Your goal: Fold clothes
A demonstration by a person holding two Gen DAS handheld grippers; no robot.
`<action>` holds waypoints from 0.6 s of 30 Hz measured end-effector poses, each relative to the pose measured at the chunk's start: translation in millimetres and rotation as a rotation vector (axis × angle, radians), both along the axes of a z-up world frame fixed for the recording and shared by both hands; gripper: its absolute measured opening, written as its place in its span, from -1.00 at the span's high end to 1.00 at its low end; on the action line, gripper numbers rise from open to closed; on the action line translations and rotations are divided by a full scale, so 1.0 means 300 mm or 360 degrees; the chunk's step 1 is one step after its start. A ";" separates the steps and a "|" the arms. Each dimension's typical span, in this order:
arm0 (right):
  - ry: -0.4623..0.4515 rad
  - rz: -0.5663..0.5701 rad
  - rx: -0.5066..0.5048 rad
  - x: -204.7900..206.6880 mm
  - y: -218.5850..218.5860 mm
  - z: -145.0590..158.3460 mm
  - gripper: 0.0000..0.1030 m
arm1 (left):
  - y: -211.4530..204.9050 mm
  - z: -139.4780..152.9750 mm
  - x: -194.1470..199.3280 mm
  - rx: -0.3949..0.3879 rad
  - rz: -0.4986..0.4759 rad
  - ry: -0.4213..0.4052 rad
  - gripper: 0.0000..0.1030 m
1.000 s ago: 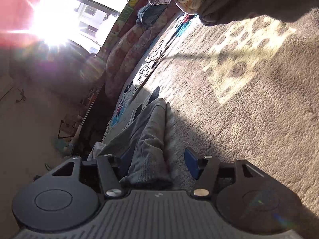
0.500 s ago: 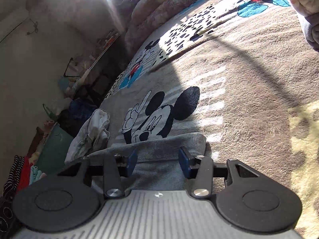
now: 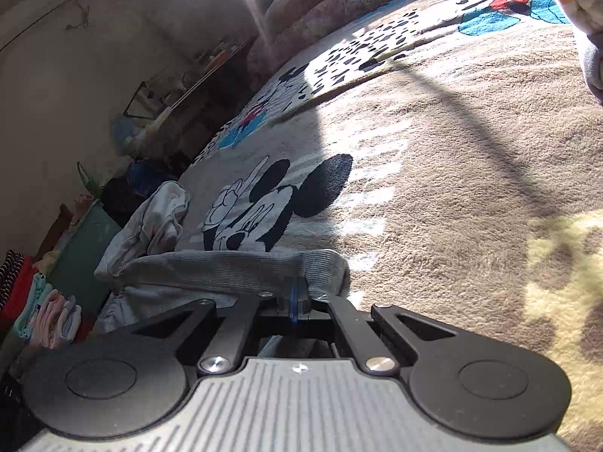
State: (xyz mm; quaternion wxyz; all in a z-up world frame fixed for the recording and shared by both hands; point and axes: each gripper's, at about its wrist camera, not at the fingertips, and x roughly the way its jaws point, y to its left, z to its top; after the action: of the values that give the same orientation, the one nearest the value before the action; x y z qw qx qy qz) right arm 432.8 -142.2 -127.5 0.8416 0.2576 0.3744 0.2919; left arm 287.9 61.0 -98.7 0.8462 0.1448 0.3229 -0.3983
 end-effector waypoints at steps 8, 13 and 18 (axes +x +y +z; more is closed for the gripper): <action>-0.0322 -0.0083 -0.0121 -0.248 0.050 0.114 0.11 | 0.310 0.127 0.058 -0.0344 0.0601 -0.0132 0.15; -0.0356 -0.0182 -0.0389 -0.353 0.103 0.098 0.04 | 0.364 0.055 0.127 -0.0193 0.0924 -0.0152 0.14; -0.0126 -0.0315 -0.0214 -0.359 0.076 0.037 -0.20 | 0.480 0.068 0.128 -0.0284 0.1138 -0.0130 0.02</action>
State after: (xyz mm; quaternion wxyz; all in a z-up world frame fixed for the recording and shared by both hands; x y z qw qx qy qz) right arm 325.2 -119.5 -116.5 0.8958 0.2247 0.3324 0.1915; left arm 326.3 205.2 -78.3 0.9534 -0.0358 0.2832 -0.0978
